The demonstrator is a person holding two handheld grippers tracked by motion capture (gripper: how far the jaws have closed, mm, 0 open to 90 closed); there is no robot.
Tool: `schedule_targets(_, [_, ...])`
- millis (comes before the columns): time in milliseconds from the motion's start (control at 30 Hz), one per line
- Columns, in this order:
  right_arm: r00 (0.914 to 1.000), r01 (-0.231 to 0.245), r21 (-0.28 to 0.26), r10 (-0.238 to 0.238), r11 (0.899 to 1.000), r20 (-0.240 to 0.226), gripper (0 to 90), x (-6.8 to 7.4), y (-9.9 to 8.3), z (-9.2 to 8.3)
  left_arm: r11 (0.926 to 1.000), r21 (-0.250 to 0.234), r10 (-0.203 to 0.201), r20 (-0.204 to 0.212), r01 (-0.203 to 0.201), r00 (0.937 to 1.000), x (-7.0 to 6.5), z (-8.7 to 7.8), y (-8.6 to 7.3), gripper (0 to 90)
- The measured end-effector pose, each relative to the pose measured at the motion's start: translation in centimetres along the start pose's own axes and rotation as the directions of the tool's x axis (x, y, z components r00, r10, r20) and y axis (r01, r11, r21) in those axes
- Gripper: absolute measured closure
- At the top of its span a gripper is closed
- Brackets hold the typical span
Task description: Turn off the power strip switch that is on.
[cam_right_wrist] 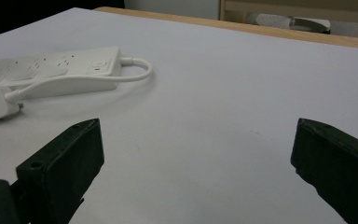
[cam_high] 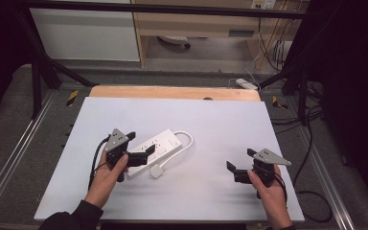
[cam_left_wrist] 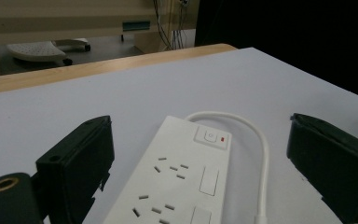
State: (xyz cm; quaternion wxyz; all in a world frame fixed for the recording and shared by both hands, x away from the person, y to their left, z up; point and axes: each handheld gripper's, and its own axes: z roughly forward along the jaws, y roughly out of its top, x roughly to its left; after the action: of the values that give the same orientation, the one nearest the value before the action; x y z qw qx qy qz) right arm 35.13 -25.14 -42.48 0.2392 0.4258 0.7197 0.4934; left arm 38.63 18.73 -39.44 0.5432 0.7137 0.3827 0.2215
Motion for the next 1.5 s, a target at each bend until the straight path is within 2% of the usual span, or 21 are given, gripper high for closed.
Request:
schedule_targets(267, [1.0, 0.002, -0.003, -0.003, 1.0, -0.007, 2.6, 0.0, 0.0, 0.0, 0.9995, -0.031, -0.003, -0.005, 0.003, 1.0, 0.5, -1.8, 1.2, 6.4])
schedule_targets(400, [1.0, 0.002, -0.003, -0.002, 1.0, -0.01, 2.5, 0.1, 0.0, 0.0, 0.9997, -0.023, -0.001, -0.027, 0.0, 0.9996, 1.0, -2.7, 1.6, 6.2])
schedule_targets(467, [0.9999, 0.003, -0.003, -0.003, 1.0, -0.011, 2.4, 0.1, 0.0, 0.0, 0.9996, -0.025, -0.015, -0.027, 0.014, 0.9995, 1.2, -3.1, 1.7, 6.2])
schedule_targets(633, [1.0, 0.003, -0.002, -0.003, 1.0, -0.009, 2.4, 0.0, 0.0, 0.0, 0.9995, -0.029, -0.018, -0.038, 0.017, 0.9991, 1.7, -4.0, 1.9, 5.9])
schedule_targets(867, [1.0, 0.005, 0.0, -0.005, 1.0, -0.008, 2.6, 0.0, 0.0, 0.1, 0.9995, -0.025, -0.023, -0.057, 0.022, 0.9981, 2.2, -5.0, 2.0, 5.9])
schedule_targets(1300, [0.9999, -0.007, -0.005, 0.007, 1.0, -0.011, 2.4, 0.0, 0.0, 0.1, 0.9987, -0.04, -0.036, -0.088, 0.032, 0.9955, 2.6, -7.9, 2.0, 5.8])
schedule_targets(1500, [0.9999, -0.006, -0.005, 0.006, 1.0, -0.011, 2.4, 0.0, 0.0, 0.1, 0.999, -0.039, -0.026, -0.08, 0.023, 0.9965, 2.4, -9.0, 1.6, 5.7])
